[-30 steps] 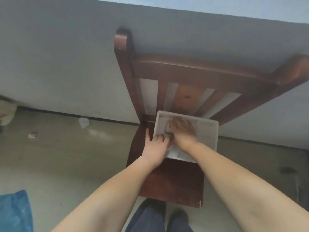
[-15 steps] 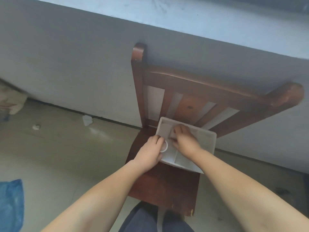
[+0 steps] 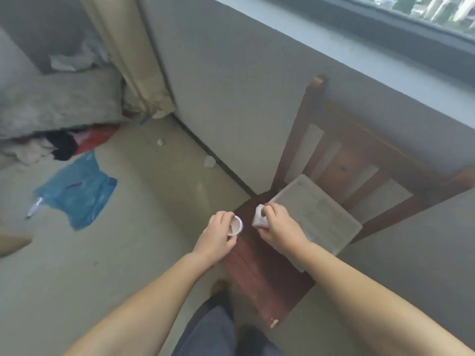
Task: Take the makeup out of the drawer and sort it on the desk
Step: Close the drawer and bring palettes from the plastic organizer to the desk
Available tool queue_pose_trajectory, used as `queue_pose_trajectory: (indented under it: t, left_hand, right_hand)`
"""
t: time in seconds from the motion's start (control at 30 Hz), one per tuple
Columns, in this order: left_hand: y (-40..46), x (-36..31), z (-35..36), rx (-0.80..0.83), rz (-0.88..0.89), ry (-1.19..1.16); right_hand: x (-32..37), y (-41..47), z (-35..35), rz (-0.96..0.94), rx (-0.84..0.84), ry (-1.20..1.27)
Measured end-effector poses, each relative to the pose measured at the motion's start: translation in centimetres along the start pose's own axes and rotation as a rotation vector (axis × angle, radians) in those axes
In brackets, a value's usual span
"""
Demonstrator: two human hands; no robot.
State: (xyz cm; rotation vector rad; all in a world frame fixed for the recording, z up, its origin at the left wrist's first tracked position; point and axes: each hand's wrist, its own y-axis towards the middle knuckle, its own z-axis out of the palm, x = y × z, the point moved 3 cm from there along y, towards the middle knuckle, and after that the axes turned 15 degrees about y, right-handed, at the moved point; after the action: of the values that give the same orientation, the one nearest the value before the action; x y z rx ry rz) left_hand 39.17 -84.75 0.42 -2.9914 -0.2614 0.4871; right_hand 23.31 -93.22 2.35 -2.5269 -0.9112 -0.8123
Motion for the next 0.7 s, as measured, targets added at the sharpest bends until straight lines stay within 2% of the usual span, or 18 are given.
queue_pose_trajectory:
  t: [0.2, 0.37, 0.47, 0.7]
  left_hand:
    - [-13.9, 7.2, -1.7, -0.117, -0.367, -0.038]
    - [-28.2, 13.9, -3.3, -0.240, -0.692, -0.062]
    - [-39.0, 17.4, -3.0, -0.290, -0.894, -0.077]
    - [-64.8, 23.6, -1.6, -0.357, -1.251, -0.116]
  right_hand:
    - [10.1, -1.6, 7.6, -0.251, 0.264, -0.103]
    - [20.7, -4.2, 17.0, -0.586, 0.437, -0.193]
    - [28.6, -7.7, 22.9, -0.751, 0.544, -0.215]
    - [46.6, -20.6, 38.3, -0.977, 0.767, -0.162]
